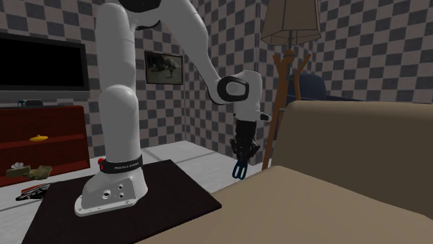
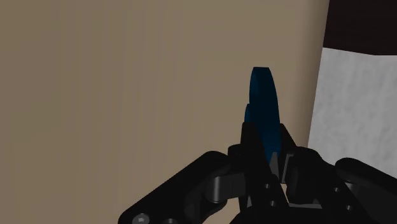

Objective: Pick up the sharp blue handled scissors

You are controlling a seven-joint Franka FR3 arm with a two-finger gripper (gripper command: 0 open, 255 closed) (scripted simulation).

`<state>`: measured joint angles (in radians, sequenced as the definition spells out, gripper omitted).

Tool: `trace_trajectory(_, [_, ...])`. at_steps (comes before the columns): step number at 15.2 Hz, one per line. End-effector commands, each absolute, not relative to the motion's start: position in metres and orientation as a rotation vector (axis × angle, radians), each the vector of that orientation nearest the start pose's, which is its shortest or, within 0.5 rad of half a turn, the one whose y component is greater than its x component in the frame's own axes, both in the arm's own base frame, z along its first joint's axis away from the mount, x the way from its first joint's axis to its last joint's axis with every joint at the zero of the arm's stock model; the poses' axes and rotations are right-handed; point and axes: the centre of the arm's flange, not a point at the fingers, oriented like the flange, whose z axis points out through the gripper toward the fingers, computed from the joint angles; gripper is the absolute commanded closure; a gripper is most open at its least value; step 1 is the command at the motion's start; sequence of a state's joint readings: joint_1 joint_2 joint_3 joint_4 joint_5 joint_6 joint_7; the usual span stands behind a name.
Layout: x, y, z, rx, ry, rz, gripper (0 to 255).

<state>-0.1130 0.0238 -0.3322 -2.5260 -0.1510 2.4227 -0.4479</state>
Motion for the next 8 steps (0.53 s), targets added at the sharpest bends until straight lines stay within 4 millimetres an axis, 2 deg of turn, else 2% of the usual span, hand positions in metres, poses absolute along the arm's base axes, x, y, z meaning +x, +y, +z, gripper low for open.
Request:
trace_trajectory(1, [0.403, -0.194, 0.268, -3.161, -0.194, 0.249, 255])
trace_trajectory(6, [0.403, -0.194, 0.295, -3.161, -0.194, 0.249, 255])
trace_trajectory(8, [0.403, -0.194, 0.295, -3.161, -0.194, 0.249, 255])
